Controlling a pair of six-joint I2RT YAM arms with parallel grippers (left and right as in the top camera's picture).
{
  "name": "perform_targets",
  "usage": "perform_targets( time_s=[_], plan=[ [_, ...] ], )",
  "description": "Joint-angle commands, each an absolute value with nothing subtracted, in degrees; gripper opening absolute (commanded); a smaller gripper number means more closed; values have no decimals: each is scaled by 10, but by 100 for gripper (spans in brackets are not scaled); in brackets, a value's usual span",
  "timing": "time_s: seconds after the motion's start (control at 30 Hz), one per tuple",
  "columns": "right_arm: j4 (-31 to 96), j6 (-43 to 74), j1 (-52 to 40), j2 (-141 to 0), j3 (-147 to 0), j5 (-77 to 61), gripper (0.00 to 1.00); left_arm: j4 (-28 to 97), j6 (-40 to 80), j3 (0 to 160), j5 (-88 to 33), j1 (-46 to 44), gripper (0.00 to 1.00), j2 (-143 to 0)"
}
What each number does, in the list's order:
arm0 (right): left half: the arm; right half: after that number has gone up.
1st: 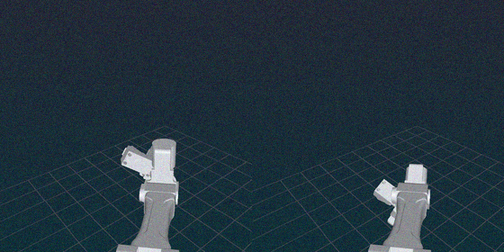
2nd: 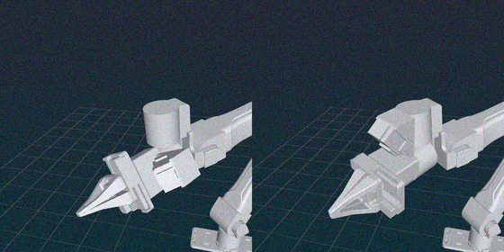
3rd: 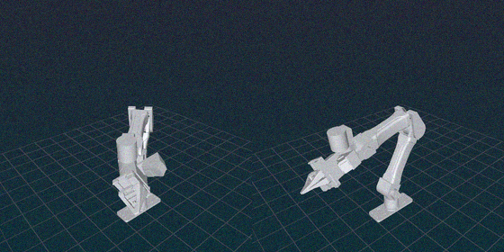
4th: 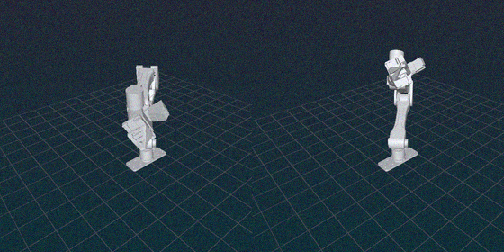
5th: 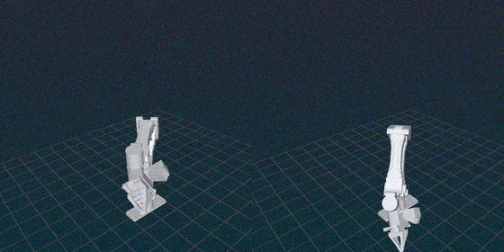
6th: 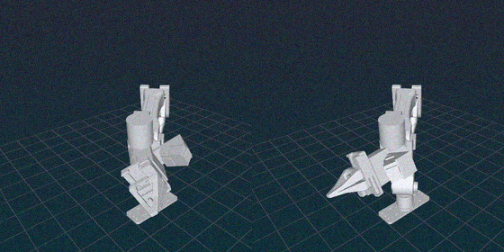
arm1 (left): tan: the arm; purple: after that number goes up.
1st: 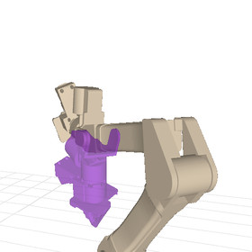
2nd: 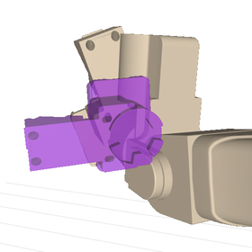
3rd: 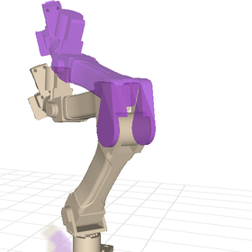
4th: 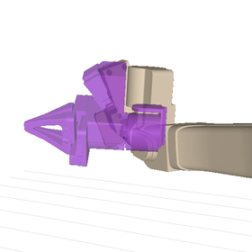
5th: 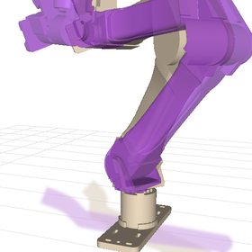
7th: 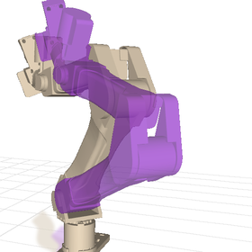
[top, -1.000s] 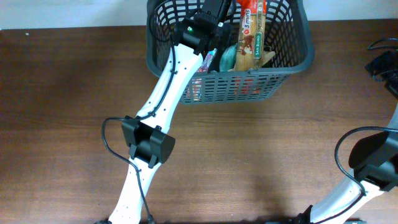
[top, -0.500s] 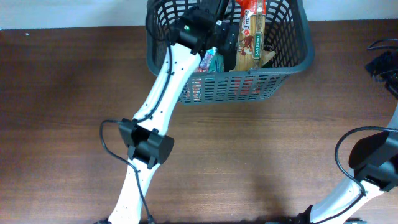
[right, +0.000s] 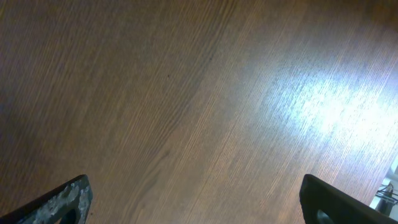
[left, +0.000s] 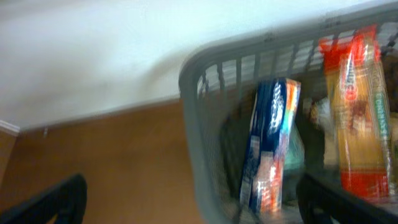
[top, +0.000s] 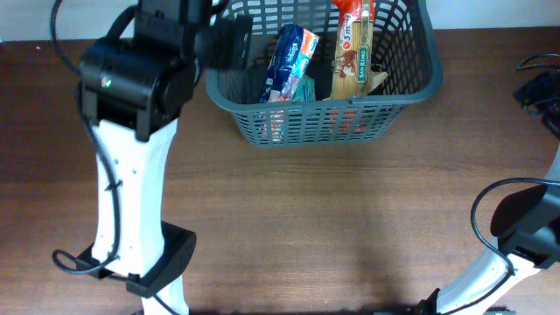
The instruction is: Pack container
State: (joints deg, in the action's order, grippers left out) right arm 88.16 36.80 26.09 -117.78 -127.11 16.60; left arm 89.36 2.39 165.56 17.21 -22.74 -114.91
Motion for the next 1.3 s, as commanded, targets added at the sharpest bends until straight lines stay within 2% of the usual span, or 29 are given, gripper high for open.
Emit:
perform_targets(
  time_s=[0.0,0.27,0.63,0.97,1.27],
  plan=[
    [880,365,263,-1177,-1268,169,99,954,52,1649,178,-228,99,-1144],
    [880,365,263,-1177,-1268,169,99,967,68,1642,67,-228,99,-1073],
    [880,365,263,-1177,-1268,169,99,967,68,1545,92,-228,99,-948],
    [880,365,263,-1177,-1268,169,99,967,65,1545,104,-228,99,-939],
    [880,365,263,-1177,-1268,169,99,967,-16,1494,103,-228,99,-935]
  ],
)
